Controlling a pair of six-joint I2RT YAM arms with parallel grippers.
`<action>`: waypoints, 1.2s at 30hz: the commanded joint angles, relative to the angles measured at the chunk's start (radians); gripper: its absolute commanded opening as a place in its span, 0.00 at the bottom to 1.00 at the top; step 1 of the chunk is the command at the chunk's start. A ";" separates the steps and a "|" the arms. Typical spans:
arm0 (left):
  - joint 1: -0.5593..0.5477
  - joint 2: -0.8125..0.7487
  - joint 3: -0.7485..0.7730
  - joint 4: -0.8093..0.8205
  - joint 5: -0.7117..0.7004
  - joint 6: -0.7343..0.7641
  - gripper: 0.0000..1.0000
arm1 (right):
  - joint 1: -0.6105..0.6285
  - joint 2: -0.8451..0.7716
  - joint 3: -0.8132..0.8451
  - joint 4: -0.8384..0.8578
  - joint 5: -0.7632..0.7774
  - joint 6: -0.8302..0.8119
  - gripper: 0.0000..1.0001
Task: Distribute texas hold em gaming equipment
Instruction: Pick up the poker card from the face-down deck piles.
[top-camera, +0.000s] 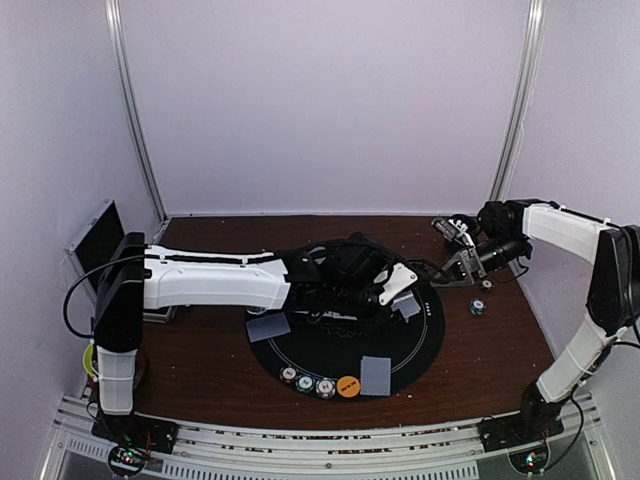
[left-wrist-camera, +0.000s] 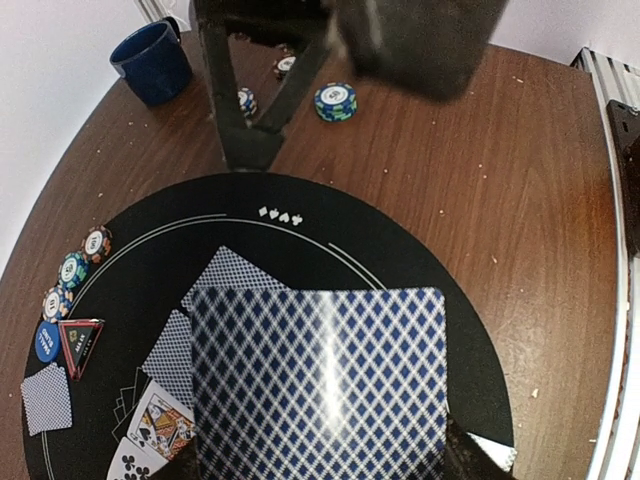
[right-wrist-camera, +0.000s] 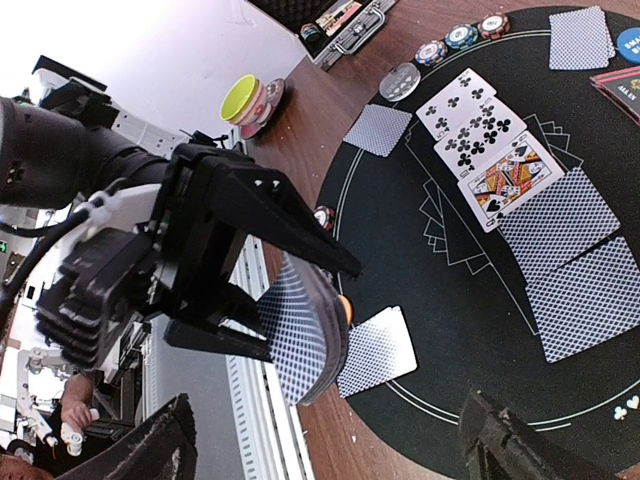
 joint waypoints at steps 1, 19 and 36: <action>-0.010 0.008 0.038 0.060 0.011 0.017 0.59 | 0.057 -0.071 -0.063 0.272 0.054 0.265 0.93; -0.025 -0.031 -0.019 0.094 -0.020 0.027 0.59 | 0.161 -0.007 -0.083 0.305 0.057 0.305 0.81; -0.025 -0.032 -0.028 0.104 -0.028 0.034 0.59 | 0.231 0.095 -0.007 0.090 0.003 0.077 0.52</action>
